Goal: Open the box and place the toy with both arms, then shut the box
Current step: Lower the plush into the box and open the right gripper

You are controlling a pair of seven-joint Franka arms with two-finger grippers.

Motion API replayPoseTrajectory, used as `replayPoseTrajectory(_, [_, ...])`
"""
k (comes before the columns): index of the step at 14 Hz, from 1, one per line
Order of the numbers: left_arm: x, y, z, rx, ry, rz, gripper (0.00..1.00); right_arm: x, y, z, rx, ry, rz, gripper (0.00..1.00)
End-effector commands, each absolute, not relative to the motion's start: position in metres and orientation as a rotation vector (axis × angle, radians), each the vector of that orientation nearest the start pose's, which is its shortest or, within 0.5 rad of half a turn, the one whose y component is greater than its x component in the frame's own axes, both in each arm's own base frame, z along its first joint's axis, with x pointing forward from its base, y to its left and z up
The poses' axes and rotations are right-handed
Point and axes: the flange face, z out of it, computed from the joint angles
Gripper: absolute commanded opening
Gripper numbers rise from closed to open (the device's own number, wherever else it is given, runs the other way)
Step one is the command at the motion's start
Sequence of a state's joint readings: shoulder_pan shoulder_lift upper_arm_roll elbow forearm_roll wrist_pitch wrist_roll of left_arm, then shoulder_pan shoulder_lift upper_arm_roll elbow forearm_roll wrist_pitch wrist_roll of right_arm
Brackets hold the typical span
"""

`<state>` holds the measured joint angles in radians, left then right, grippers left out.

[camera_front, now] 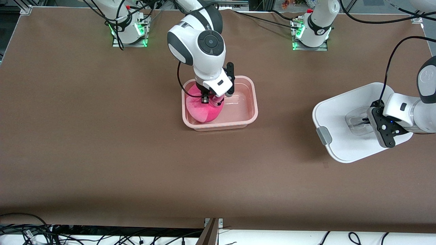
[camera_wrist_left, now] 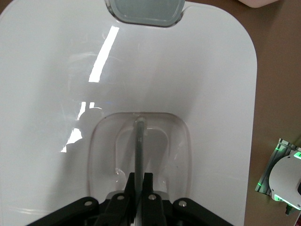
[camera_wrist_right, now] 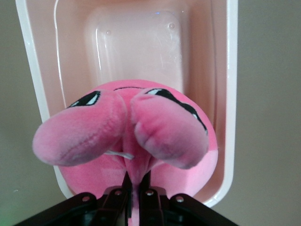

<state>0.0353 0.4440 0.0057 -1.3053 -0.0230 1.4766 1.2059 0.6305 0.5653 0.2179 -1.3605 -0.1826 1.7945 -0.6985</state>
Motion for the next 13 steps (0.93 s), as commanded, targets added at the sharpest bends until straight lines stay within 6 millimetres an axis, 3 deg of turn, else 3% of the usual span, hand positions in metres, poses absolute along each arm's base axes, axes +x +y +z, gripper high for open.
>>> replayPoseTrajectory(1, [0.657, 0.024, 0.476, -2.719, 1.847, 0.359, 0.0, 0.497, 0.504, 0.376, 2.194, 2.139, -0.198, 0.0])
replayPoseTrajectory(5, [0.657, 0.024, 0.476, -2.719, 1.847, 0.359, 0.0, 0.5, 0.508, 0.335, 2.222, 2.088, -0.232, 0.0])
replayPoseTrajectory(6, [0.657, 0.024, 0.476, -2.719, 1.847, 0.359, 0.0, 0.502, 0.511, 0.322, 2.233, 2.084, -0.223, 0.06])
replayPoseTrajectory(7, [0.657, 0.024, 0.476, -2.719, 1.847, 0.359, 0.0, 0.503, 0.514, 0.313, 2.237, 2.091, -0.198, 0.87])
replayPoseTrajectory(8, [0.657, 0.025, 0.476, -2.72, 1.848, 0.358, 0.0, 0.502, 0.52, 0.306, 2.241, 2.1, -0.168, 1.0])
replayPoseTrajectory(11, [0.657, 0.025, 0.476, -2.72, 1.848, 0.361, 0.0, 0.502, 0.54, 0.292, 2.378, 2.005, -0.011, 1.0])
replayPoseTrajectory(13, [0.657, 0.026, 0.476, -2.722, 1.846, 0.36, 0.0, 0.501, 0.546, 0.293, 2.415, 1.974, 0.044, 1.0])
